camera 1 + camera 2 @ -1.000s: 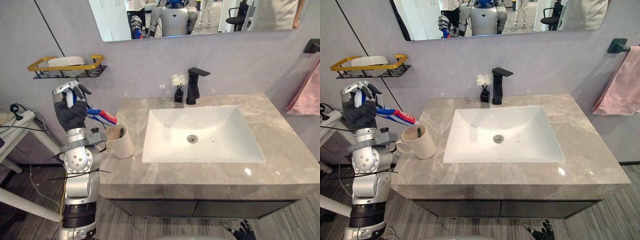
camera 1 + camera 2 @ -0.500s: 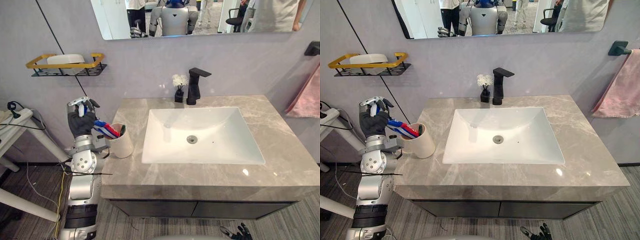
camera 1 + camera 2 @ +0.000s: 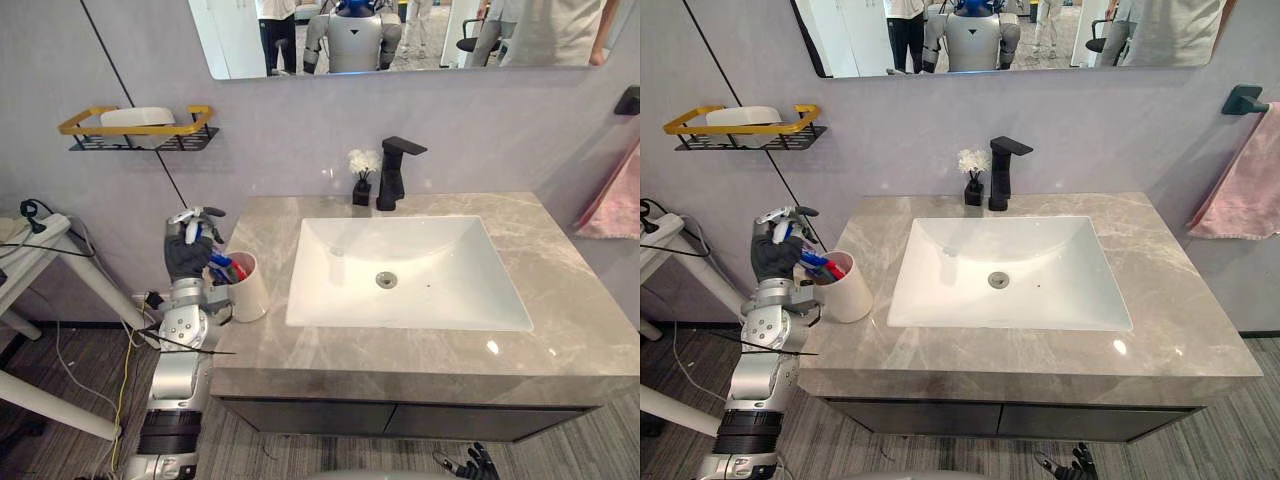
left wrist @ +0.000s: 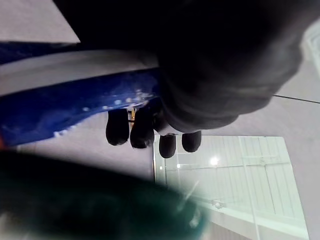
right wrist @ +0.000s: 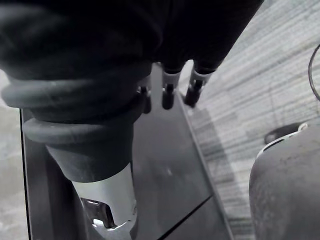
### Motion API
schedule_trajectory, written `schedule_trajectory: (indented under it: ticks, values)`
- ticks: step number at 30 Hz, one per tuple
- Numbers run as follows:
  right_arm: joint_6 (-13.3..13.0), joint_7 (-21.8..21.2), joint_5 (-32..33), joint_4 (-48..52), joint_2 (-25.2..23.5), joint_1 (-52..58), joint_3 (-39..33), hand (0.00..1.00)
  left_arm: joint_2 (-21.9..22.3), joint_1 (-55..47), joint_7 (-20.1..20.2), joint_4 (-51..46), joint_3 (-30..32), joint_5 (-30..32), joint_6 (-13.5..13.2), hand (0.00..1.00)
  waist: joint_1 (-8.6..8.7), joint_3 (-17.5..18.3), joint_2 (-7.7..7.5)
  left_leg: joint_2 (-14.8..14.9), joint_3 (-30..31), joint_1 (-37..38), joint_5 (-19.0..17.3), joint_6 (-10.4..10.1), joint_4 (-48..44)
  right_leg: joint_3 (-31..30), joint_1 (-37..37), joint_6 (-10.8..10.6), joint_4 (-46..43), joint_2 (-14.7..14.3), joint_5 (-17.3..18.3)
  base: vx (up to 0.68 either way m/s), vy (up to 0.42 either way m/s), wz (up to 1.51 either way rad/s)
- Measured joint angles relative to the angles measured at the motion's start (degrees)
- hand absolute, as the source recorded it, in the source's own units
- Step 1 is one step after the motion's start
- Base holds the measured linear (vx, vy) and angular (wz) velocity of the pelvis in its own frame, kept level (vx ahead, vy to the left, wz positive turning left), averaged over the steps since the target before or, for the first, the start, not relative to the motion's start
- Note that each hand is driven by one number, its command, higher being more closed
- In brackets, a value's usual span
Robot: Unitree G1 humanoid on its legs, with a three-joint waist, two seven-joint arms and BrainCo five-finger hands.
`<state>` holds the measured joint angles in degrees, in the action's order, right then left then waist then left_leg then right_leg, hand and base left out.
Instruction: Organize washtable
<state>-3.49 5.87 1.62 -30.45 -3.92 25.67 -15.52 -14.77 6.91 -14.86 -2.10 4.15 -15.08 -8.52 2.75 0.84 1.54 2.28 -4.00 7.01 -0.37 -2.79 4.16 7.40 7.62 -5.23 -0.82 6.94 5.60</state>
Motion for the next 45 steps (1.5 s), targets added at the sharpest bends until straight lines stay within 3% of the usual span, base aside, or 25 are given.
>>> schedule_trajectory:
  ticks: [12, 19, 24, 29, 34, 35, 41, 45]
  values:
    - [0.07, 0.1, 0.02, 0.0, 0.04, -0.06, 0.21, 0.0, -0.35, 1.04, -0.42, 1.77, -0.03, -0.63, 0.53, 0.0, -0.11, -0.01, -0.29, -0.11, -0.05, -0.32, 0.0, 0.0, 0.02, -0.02, 0.07, -0.04, 1.08, 0.06, -0.68, 0.0, 0.0, 0.0]
    - [0.07, 0.02, 0.02, 0.0, -0.05, -0.05, 0.18, 0.0, -0.3, 0.97, -1.58, -6.59, 1.26, -0.76, 0.12, 0.0, -0.15, -0.03, -0.28, -0.25, -0.01, -0.38, 0.0, 0.01, 0.01, -0.11, 0.17, -0.03, 0.82, 0.06, -0.68, 0.0, 0.0, 0.0]
    - [0.07, 0.03, 0.03, 0.0, -0.07, -0.51, 0.17, 0.0, 0.34, -0.17, -2.43, -14.96, 5.74, -2.97, -3.04, 0.0, -0.34, -0.11, -0.14, -0.27, 0.59, -0.28, 0.02, 0.03, 0.04, 0.1, 0.33, -0.03, 0.77, 0.07, -0.66, 0.0, 0.0, 0.0]
    - [0.11, 0.04, 0.06, 0.01, -0.23, -1.11, 0.15, 0.0, 4.88, -7.73, -3.07, -21.82, 9.9, -5.8, -5.5, 0.0, -0.53, -0.22, 0.43, -0.29, 0.81, 0.19, 0.26, 0.21, 1.07, 0.39, 0.57, -0.03, 0.8, 0.07, -0.62, 0.0, 0.0, 0.02]
    - [0.13, 0.08, 0.17, 0.04, -1.35, -1.72, 0.16, 0.0, 9.45, -15.94, -2.87, -24.59, 9.72, -7.05, -5.84, 0.0, -0.77, -0.31, 0.25, -0.31, 0.8, 0.5, 0.24, 0.22, 1.2, 0.51, 1.17, -0.02, 0.72, 0.2, -0.33, -0.01, -0.003, 0.01]
    - [0.16, 0.04, 0.33, 0.04, -1.42, -1.59, 0.41, 0.0, 11.2, -19.16, -2.55, -24.66, 8.84, -7.71, -5.82, 1.0, -0.82, -0.35, 0.17, -0.33, 0.79, 0.46, 0.21, 0.22, 1.56, 0.73, 1.11, -0.14, 0.2, 0.27, 0.17, -0.04, -0.023, 0.07]
    - [0.21, 0.17, 0.69, 0.04, -1.78, -1.49, 1.07, 0.0, 15.13, -25.76, -0.22, -22.7, 3.83, -10.85, -5.46, 1.0, -2.13, -0.61, -0.31, -0.24, 1.38, 0.38, 0.22, 0.19, 1.47, 1.63, 1.3, -0.12, -0.09, 0.31, 0.45, -0.02, -0.025, 0.07]
    - [0.2, 0.19, 1.1, 0.06, -1.58, -1.71, 2.6, 0.0, 17.23, -28.44, 3.0, -17.46, -0.13, -12.42, -3.56, 1.0, -2.49, -0.58, -0.52, -0.24, 1.56, 0.28, 0.23, 0.19, 1.27, 1.95, 1.38, -0.18, -0.14, 0.72, 0.49, -0.01, -0.003, 0.03]
